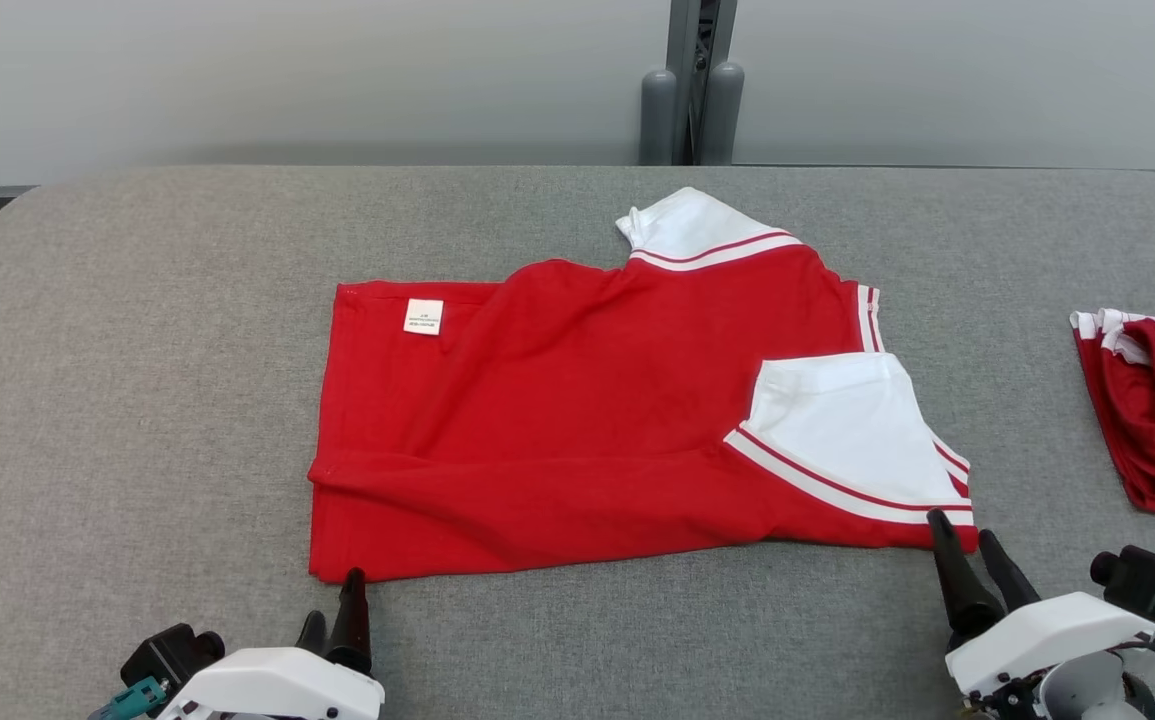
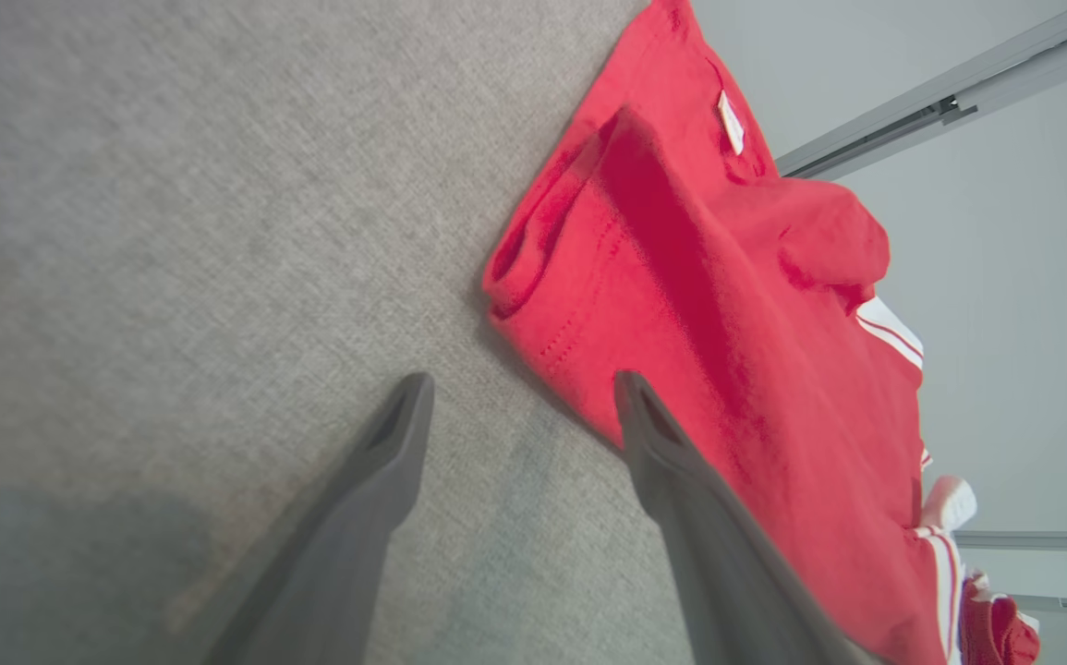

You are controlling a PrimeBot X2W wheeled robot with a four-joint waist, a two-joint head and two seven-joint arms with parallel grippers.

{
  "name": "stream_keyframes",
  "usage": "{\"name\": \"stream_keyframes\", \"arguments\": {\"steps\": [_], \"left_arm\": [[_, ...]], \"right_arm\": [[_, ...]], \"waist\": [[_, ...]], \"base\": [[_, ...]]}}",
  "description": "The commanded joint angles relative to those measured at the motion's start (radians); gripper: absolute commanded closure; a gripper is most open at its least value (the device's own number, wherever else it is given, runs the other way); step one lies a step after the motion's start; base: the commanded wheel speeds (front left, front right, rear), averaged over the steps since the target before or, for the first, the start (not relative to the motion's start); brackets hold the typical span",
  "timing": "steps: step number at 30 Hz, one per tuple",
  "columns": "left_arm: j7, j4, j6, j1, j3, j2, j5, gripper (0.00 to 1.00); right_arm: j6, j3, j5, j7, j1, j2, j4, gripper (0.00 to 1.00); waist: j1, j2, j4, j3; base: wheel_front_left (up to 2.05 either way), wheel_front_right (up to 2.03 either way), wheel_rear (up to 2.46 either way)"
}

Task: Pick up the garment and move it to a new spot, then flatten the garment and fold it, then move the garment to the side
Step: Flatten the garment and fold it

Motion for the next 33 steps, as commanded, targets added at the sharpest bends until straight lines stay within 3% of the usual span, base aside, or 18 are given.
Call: {"name": "stream_keyframes", "arguments": {"steps": [1,9,17,24,25,26,27,29,30,33], "left_arm": [[0.004,0.003,0.004,-0.008,0.004,0.001,-0.009,0.00],[0.004,0.041,-0.010,-0.038,0.018,-0.006,-0.053,0.00],[-0.021,0.120,-0.062,-0.112,0.001,-0.012,-0.065,0.00],[-0.051,0.179,-0.102,-0.165,-0.025,-0.016,-0.079,0.38],[-0.057,0.187,-0.112,-0.173,-0.027,-0.017,-0.083,0.51],[-0.063,0.196,-0.119,-0.179,-0.028,-0.017,-0.088,0.57],[-0.073,0.205,-0.129,-0.187,-0.030,-0.017,-0.089,0.71],[-0.086,0.221,-0.153,-0.201,-0.036,-0.018,-0.100,1.00],[-0.096,0.230,-0.163,-0.206,-0.040,-0.018,-0.100,1.00],[-0.123,0.250,-0.196,-0.221,-0.052,-0.018,-0.104,1.00]], "right_arm": [[0.000,-0.005,0.012,0.014,0.015,0.003,-0.012,0.00],[0.000,-0.011,0.017,0.064,0.033,0.026,-0.037,0.00],[0.000,-0.021,0.066,0.100,-0.007,0.048,0.007,0.00],[0.000,-0.007,0.144,0.110,-0.065,0.061,0.083,0.00],[0.000,-0.003,0.152,0.107,-0.073,0.061,0.096,0.07],[0.000,0.001,0.160,0.105,-0.081,0.063,0.106,0.20],[0.000,0.007,0.166,0.101,-0.088,0.064,0.115,0.48],[0.000,0.023,0.168,0.087,-0.103,0.066,0.131,0.65],[0.000,0.031,0.160,0.076,-0.111,0.067,0.140,0.70],[0.001,0.049,0.156,0.043,-0.124,0.067,0.152,1.00]], "waist": [[0.0000,0.0000,-0.003,0.003],[0.0000,0.0000,-0.008,0.020],[0.0000,0.0000,-0.002,0.036],[0.0000,0.0000,0.006,0.053],[0.0000,0.0000,0.007,0.055],[0.0000,0.0000,0.008,0.056],[0.0000,0.0000,0.009,0.057],[0.0000,0.0000,0.010,0.059],[0.0000,0.0000,0.010,0.059],[0.0000,0.0000,0.010,0.056]], "base": [[0.00,0.00,0.00],[0.00,0.00,0.00],[0.00,0.00,0.00],[0.00,0.00,0.00],[0.00,0.00,0.00],[0.00,0.00,0.00],[0.00,0.00,0.00],[0.00,0.00,0.00],[0.00,0.00,0.00],[0.00,0.00,0.00]]}}
